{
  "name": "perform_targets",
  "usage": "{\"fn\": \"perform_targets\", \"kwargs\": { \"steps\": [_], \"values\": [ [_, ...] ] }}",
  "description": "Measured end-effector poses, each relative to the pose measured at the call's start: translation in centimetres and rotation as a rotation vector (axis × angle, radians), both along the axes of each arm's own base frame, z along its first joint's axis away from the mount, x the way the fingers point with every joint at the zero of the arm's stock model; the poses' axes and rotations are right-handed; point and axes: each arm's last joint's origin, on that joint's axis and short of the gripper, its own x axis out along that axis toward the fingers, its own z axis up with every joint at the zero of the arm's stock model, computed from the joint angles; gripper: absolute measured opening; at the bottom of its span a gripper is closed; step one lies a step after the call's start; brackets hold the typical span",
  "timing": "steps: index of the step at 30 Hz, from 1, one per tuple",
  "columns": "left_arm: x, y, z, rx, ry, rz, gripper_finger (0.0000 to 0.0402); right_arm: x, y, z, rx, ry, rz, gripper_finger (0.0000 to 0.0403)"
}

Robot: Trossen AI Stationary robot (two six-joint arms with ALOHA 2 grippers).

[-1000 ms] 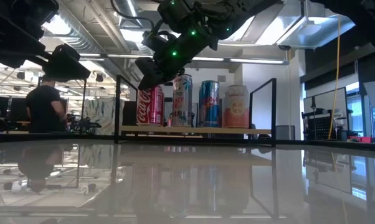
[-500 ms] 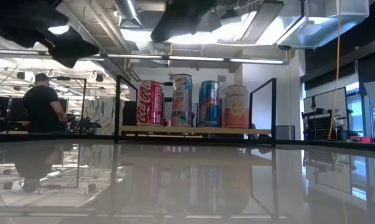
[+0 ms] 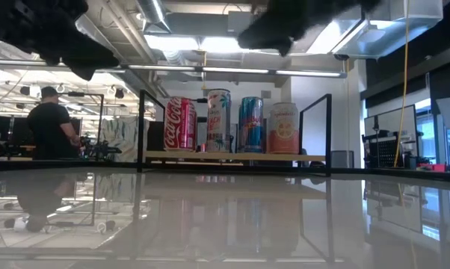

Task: Place canned beverage on shelf
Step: Return to Home Position

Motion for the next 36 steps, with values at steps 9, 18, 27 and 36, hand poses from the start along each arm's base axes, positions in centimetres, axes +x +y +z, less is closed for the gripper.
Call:
{"fn": "perform_targets", "kwargs": {
  "steps": [9,18,27,36],
  "values": [
    [-1.4,1.2,-2.3,-0.01,-0.017,0.013,0.0038,-7.7,-0.6,-3.3,0.133,-0.279,-0.016,0.0069],
    [-2.4,2.5,-4.5,-0.001,-0.053,0.089,0.0007,-12.0,-1.1,-5.5,0.175,-0.377,-0.049,0.0069],
    [-3.6,2.7,-4.3,0.025,-0.199,0.077,0.0002,-15.9,-1.5,-8.0,0.2,-0.418,-0.076,0.0069],
    [-3.9,2.7,-3.8,0.036,-0.252,0.064,0.0003,-19.3,-1.9,-10.8,0.243,-0.463,-0.091,0.0069]
  ]
}}
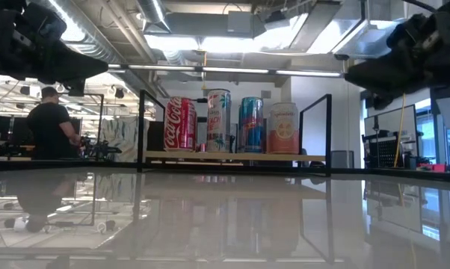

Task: Place canned beverage on shelf
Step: Return to Home Position

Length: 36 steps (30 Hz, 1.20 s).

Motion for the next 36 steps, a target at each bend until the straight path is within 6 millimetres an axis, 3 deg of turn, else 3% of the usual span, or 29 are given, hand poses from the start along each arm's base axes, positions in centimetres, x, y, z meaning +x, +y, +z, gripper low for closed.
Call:
{"fn": "perform_targets", "kwargs": {
  "steps": [22,36],
  "values": [
    [0.0,-0.2,-0.1,0.056,0.014,-0.063,0.0003,-1.5,-0.1,-1.3,-0.014,0.151,0.0,0.0069],
    [0.0,0.4,0.0,0.083,0.012,0.029,0.0003,-1.5,-0.1,-1.5,-0.016,0.177,0.001,0.0069]
  ]
}}
